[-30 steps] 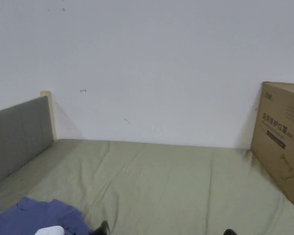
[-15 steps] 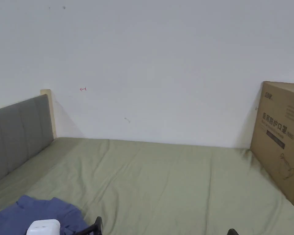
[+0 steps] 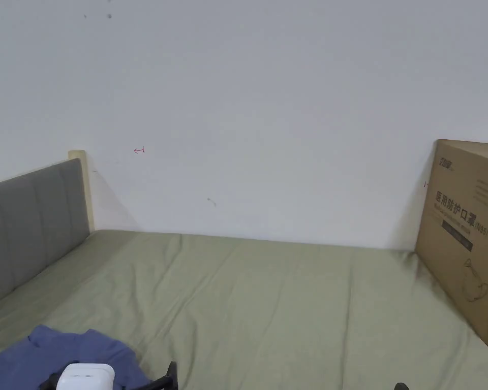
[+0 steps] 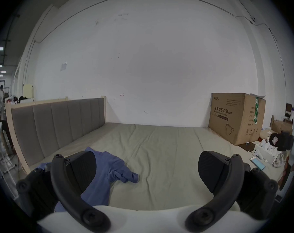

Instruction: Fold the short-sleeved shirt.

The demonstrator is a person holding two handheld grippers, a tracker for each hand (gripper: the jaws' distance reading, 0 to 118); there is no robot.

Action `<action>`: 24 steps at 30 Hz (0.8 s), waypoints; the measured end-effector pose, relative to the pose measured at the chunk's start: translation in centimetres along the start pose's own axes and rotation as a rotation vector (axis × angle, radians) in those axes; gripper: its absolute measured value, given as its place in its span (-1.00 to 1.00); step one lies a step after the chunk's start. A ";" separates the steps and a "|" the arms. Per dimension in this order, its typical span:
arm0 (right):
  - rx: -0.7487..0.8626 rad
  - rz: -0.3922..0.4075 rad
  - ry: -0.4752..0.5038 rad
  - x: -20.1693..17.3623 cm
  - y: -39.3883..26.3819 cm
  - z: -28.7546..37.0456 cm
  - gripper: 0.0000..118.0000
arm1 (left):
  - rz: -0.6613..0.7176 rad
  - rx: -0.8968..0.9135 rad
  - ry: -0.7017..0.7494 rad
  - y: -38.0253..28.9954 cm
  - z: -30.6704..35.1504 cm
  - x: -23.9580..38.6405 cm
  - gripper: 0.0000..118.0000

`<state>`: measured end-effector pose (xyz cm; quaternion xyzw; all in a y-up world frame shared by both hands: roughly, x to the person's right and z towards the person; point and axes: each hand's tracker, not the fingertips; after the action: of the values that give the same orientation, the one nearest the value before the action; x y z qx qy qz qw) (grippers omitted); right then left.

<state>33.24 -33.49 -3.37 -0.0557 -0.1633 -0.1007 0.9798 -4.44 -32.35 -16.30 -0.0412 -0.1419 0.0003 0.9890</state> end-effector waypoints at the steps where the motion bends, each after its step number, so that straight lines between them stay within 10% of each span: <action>1: 0.003 0.001 0.001 0.0 0.1 0.0 1.00 | -0.007 0.010 0.009 0.0 0.1 0.2 1.00; 14: 0.030 0.084 0.021 -0.8 1.0 1.8 0.79 | -0.035 0.036 0.001 0.4 0.7 1.8 0.92; 16: 0.058 0.132 0.019 -1.3 1.0 2.4 -0.87 | -0.058 0.081 0.036 0.3 1.0 2.2 -0.03; 18: 0.107 0.191 -0.133 -1.8 0.7 2.6 -1.00 | -0.065 0.093 0.065 0.3 1.0 2.8 -0.95; 20: 0.083 0.135 0.023 -1.1 0.8 3.1 -1.00 | -0.016 0.076 0.014 0.5 1.1 2.4 -0.96; 24: 0.076 0.182 -0.033 -1.5 0.6 3.3 -1.00 | -0.036 0.055 0.017 0.4 1.0 2.5 -0.98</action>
<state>31.00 -32.21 -0.81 -0.0349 -0.1776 -0.0039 0.9835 -2.32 -31.81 -14.70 -0.0112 -0.1343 -0.0140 0.9908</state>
